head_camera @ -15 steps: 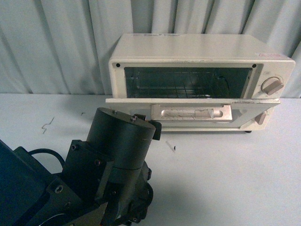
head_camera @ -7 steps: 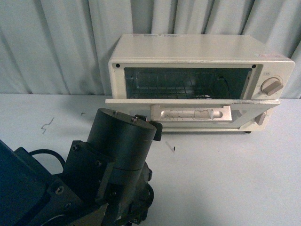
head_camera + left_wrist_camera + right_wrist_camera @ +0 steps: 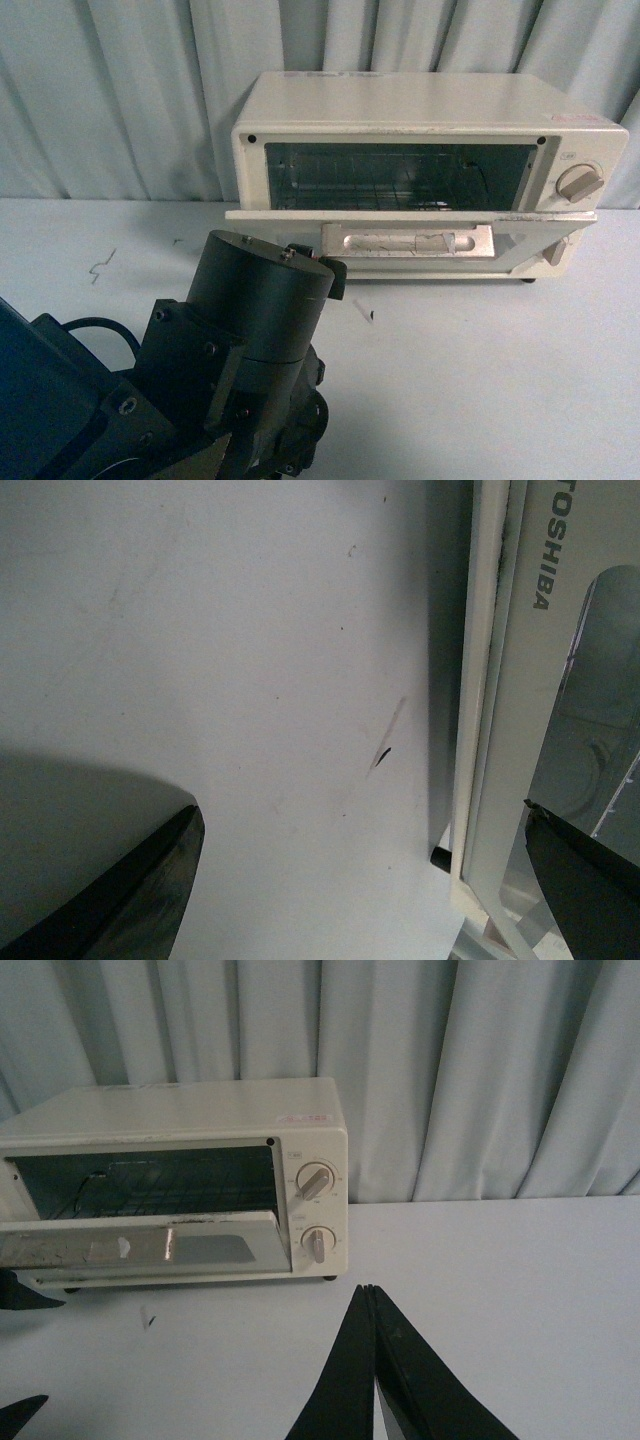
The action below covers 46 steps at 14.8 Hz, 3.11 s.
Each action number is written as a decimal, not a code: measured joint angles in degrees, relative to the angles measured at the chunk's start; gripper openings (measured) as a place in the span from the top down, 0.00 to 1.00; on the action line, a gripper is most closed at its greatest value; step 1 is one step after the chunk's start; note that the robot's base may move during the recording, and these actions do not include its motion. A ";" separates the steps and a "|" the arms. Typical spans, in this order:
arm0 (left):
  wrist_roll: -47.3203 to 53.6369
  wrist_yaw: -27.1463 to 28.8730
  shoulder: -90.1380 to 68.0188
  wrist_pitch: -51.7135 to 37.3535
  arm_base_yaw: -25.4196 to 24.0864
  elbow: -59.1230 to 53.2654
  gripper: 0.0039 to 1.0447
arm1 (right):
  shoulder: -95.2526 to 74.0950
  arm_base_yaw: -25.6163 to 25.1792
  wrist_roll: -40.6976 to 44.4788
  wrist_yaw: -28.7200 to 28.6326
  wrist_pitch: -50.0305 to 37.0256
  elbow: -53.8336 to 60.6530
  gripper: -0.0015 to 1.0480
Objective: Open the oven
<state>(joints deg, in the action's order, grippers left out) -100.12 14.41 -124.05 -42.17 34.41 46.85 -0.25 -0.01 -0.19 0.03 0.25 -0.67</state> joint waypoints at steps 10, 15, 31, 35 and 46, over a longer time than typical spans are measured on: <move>0.00 0.00 0.00 0.00 0.00 0.00 0.06 | 0.00 0.00 0.07 -0.02 -0.02 0.00 0.98; 0.00 0.00 0.00 0.00 0.00 0.00 0.06 | 0.00 0.00 0.07 0.00 0.00 0.00 0.52; 66.14 14.73 7.17 -31.19 -7.80 -38.21 0.50 | 0.00 0.00 0.04 -0.07 -0.17 0.00 0.06; 98.53 -0.42 41.42 -31.54 -20.79 -47.04 0.99 | 0.00 0.00 0.04 -0.07 -0.02 0.00 0.06; 99.12 -14.36 97.88 15.26 -34.27 -46.58 0.99 | 0.00 0.00 0.07 -0.04 -0.04 0.00 0.06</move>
<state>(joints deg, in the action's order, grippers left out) -0.99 0.05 -26.17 -26.92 0.14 0.27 -0.25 -0.01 -0.12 -0.01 0.21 -0.67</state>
